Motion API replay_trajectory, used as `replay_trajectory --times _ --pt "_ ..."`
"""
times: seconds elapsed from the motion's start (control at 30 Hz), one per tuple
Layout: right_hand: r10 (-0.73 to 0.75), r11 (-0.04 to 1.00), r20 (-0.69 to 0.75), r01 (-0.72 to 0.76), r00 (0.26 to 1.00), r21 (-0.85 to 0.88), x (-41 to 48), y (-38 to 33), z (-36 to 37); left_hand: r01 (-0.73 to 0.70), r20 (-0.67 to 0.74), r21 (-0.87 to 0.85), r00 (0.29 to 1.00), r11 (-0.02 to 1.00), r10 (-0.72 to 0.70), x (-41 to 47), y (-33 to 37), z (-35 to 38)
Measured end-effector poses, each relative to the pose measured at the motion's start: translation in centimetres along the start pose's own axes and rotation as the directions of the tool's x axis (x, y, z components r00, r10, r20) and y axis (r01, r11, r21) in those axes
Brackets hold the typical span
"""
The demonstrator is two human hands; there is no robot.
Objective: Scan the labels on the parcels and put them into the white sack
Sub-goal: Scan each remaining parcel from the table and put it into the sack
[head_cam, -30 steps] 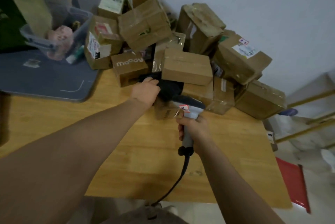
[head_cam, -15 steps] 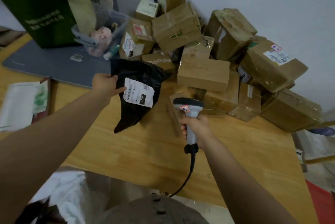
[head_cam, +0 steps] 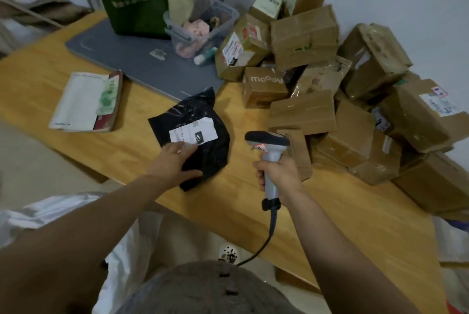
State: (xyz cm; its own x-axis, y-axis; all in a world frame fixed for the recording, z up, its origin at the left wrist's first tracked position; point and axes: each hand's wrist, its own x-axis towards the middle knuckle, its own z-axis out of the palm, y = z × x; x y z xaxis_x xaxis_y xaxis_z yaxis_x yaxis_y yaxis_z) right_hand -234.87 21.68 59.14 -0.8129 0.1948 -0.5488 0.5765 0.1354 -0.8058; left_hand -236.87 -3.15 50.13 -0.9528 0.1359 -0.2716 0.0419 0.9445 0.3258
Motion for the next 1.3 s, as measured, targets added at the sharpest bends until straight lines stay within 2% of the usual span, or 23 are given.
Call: replay_trajectory --times 0.07,0.2,0.27,0.33,0.4,0.5,0.57,0.63,0.73,0.83,0.93,1.0,1.1,1.3 --pt "-0.016 0.999 0.055 0.019 0.998 -0.044 -0.4 -0.3 0.8 -0.064 0.129 0.131 0.990 0.989 0.047 -0.8 0.5 1.5" --pt "-0.033 0.986 0.151 0.057 0.988 -0.155 -0.5 -1.1 2.0 -0.113 0.163 0.285 0.984 0.952 0.068 -1.4 -0.5 1.5" --pt "-0.045 0.972 0.204 0.090 0.978 -0.216 -0.5 -1.6 2.6 -0.110 0.202 0.282 0.978 0.953 0.053 -1.7 -1.3 0.5" --pt "-0.052 0.950 0.263 0.129 0.963 -0.284 -0.4 -2.3 3.6 -0.042 0.229 0.248 0.973 0.968 -0.017 -2.1 -3.0 -0.6" --pt "-0.052 0.922 0.323 0.170 0.945 -0.348 -0.5 -3.0 4.7 0.035 0.207 0.276 0.974 0.960 -0.095 -2.7 -5.0 -1.7" --pt "-0.044 0.891 0.380 0.208 0.924 -0.403 -0.6 -3.9 6.3 0.155 0.031 0.370 0.983 0.916 -0.179 -3.0 -6.1 -2.7" --pt "-0.036 0.873 0.412 0.229 0.911 -0.431 -0.8 -4.5 7.3 0.192 -0.058 0.224 0.981 0.956 -0.183 -3.1 -5.0 -2.1" --pt "-0.032 0.840 0.438 0.261 0.898 -0.475 -0.9 -5.4 8.4 0.114 0.019 0.074 0.993 0.991 -0.116 -3.5 -3.1 -0.7" --pt "-0.034 0.751 0.463 0.329 0.886 -0.573 -0.7 -6.8 9.8 0.049 0.201 0.130 0.977 0.990 -0.075 -4.1 -2.7 1.0" --pt "-0.035 0.653 0.488 0.390 0.872 -0.649 -0.5 -8.0 10.9 -0.020 0.299 0.236 0.953 0.972 -0.053 -4.2 -4.5 0.3" --pt "-0.032 0.596 0.514 0.430 0.857 -0.678 -0.4 -8.9 12.0 0.059 0.399 0.241 0.904 0.969 -0.155 -4.1 -5.5 -1.7" --pt "-0.033 0.573 0.521 0.443 0.853 -0.690 -0.4 -9.2 12.8 0.161 0.411 0.186 0.883 0.969 -0.225 -4.1 -5.6 -2.5" --pt "-0.023 0.561 0.505 0.429 0.863 -0.708 -0.3 -9.5 13.5 0.224 0.403 0.153 0.875 0.963 -0.268 -3.9 -5.2 -2.9" --pt "0.009 0.581 0.455 0.366 0.890 -0.727 0.0 -10.1 14.1 0.241 0.412 0.126 0.870 0.962 -0.271 -4.7 -4.8 -3.6"
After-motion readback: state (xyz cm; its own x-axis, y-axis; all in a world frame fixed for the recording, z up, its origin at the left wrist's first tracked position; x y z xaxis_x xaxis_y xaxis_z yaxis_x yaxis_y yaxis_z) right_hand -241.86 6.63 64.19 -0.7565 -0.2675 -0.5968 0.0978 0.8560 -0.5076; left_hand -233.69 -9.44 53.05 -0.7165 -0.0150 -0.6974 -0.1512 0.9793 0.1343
